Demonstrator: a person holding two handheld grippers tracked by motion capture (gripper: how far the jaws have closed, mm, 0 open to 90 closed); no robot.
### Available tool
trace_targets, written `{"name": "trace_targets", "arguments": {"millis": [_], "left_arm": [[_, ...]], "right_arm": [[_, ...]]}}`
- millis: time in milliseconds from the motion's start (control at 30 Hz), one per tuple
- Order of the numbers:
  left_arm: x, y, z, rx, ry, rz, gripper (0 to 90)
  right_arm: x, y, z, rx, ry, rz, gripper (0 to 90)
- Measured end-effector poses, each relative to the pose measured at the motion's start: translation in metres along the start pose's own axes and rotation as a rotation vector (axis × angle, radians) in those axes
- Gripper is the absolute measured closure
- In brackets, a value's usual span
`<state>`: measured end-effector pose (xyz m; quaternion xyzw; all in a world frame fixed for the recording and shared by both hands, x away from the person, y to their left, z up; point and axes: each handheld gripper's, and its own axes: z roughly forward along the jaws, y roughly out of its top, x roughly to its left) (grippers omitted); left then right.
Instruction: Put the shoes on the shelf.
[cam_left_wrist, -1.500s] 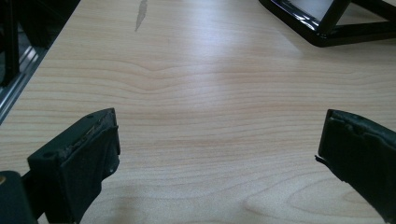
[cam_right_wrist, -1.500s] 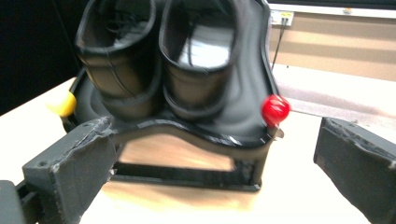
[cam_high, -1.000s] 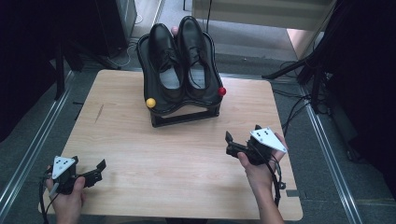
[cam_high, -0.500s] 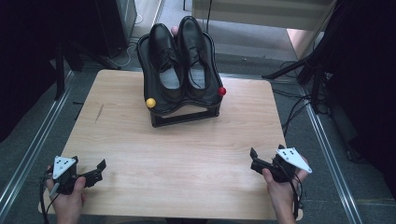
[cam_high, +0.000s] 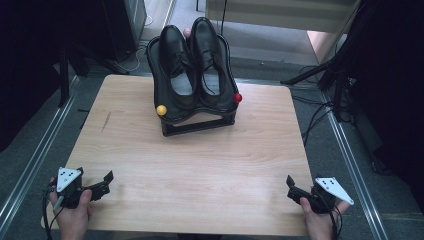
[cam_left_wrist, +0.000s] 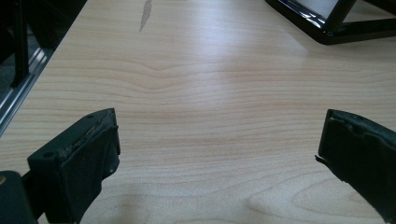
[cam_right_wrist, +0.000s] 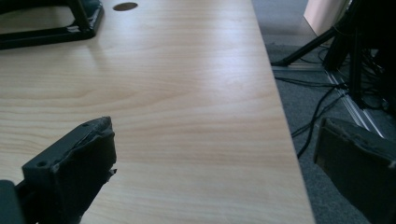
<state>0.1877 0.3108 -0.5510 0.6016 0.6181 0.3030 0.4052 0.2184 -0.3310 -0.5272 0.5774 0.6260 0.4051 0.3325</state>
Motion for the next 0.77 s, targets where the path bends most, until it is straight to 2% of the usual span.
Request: {"name": "trace_targets", "arguments": {"millis": [200, 400, 767], "left_arm": [[-0.001, 0.0, 0.001, 0.003, 0.003, 0.009, 0.0], [-0.002, 0.0, 0.001, 0.006, 0.008, 0.012, 0.0], [-0.003, 0.0, 0.002, 0.013, 0.009, 0.027, 0.0]], "right_arm": [[-0.014, -0.011, -0.003, 0.003, -0.005, 0.034, 0.0], [-0.011, -0.016, -0.002, -0.006, 0.002, 0.021, 0.0], [-0.01, -0.019, 0.001, 0.005, -0.012, 0.036, 0.0]]}}
